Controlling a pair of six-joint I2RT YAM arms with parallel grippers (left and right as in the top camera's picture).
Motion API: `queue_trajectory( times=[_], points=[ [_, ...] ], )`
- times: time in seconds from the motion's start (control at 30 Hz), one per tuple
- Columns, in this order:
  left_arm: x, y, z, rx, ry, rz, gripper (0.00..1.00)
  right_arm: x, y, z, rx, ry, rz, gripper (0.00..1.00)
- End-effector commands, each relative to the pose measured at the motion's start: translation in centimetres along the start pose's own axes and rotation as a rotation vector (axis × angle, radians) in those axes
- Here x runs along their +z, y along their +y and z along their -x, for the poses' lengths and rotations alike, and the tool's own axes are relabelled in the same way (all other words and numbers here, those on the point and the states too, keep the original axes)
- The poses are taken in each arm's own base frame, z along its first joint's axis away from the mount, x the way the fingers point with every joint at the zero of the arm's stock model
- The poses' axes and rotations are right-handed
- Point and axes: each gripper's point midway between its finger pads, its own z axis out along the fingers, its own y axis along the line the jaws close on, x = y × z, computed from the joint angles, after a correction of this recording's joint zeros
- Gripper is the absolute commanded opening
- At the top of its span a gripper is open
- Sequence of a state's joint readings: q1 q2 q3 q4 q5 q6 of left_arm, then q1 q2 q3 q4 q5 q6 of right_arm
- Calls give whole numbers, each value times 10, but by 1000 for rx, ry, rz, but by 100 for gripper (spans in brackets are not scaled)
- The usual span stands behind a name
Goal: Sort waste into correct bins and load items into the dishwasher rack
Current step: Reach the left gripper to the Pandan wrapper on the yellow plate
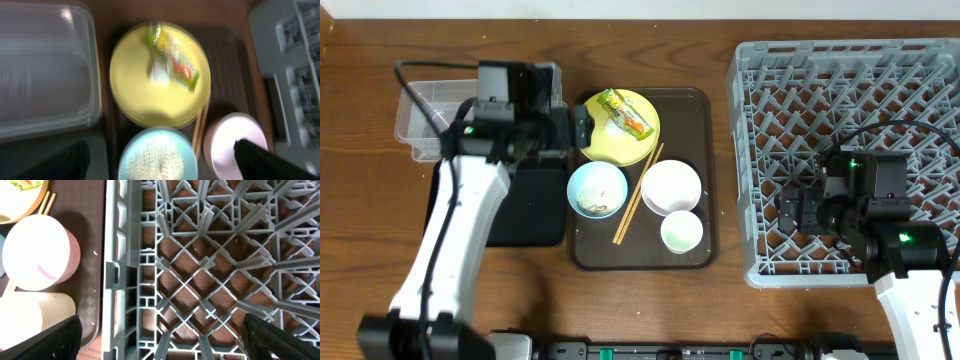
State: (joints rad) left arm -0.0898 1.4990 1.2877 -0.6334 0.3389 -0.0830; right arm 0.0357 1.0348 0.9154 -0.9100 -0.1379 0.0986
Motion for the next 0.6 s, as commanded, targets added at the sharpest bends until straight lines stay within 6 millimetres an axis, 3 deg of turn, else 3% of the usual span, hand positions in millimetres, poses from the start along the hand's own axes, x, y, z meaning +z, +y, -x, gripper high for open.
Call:
queue_trajectory(
  times=[0.0,0.17,0.4,0.57],
  points=[
    [26,-8,13,22,-18,-29,94,-5,2,7,2,-22,9,99],
    [69,-18,23,63,-44,-59,94,-5,2,7,2,-22,10,99],
    [127,-34,16,114,-38,-98,92,-5,2,7,2,-22,10,99],
    [151,-20,7,109,-15,-44,89,-5,2,6,2,-19,10,99]
  ],
)
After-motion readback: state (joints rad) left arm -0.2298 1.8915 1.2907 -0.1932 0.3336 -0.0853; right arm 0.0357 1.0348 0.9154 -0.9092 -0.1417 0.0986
